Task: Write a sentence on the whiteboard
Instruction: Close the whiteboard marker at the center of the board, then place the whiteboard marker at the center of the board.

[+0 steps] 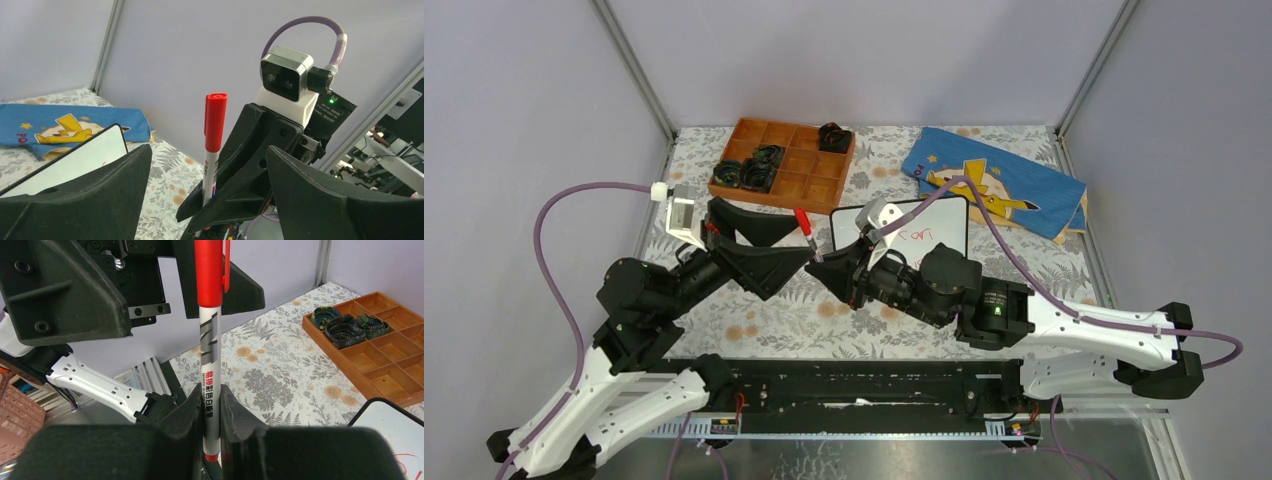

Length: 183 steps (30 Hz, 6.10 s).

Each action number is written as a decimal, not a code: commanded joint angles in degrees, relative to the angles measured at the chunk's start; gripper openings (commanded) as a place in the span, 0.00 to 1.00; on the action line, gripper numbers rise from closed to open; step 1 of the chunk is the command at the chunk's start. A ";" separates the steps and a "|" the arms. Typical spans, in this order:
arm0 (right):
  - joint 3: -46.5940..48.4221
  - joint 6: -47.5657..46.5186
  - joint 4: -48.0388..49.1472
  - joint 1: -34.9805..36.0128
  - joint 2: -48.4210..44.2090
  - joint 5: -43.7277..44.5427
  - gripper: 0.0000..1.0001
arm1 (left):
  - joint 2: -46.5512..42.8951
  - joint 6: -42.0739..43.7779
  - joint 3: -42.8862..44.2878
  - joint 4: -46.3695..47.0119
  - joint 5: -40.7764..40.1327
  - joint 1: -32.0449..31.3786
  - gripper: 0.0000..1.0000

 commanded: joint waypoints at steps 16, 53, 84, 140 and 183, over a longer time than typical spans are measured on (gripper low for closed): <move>-4.70 1.39 5.97 -0.29 -2.58 1.94 0.00 | 3.59 -4.59 -2.94 1.19 -0.61 -0.23 0.46; -13.44 3.66 -3.06 -0.29 -9.71 10.71 0.94 | 3.79 -0.80 -2.91 -24.33 -28.73 -0.26 0.00; -30.41 7.00 -8.09 -0.34 -26.97 24.94 0.92 | 51.95 3.59 -6.72 -26.38 -12.09 26.73 0.01; -28.49 8.29 -7.66 -0.29 -23.66 26.11 0.91 | 57.21 4.21 -8.15 -22.59 -12.15 26.38 0.27; -27.71 8.73 -9.51 -0.25 -23.87 26.67 0.90 | 50.54 3.51 -8.24 -23.77 -18.03 24.06 0.56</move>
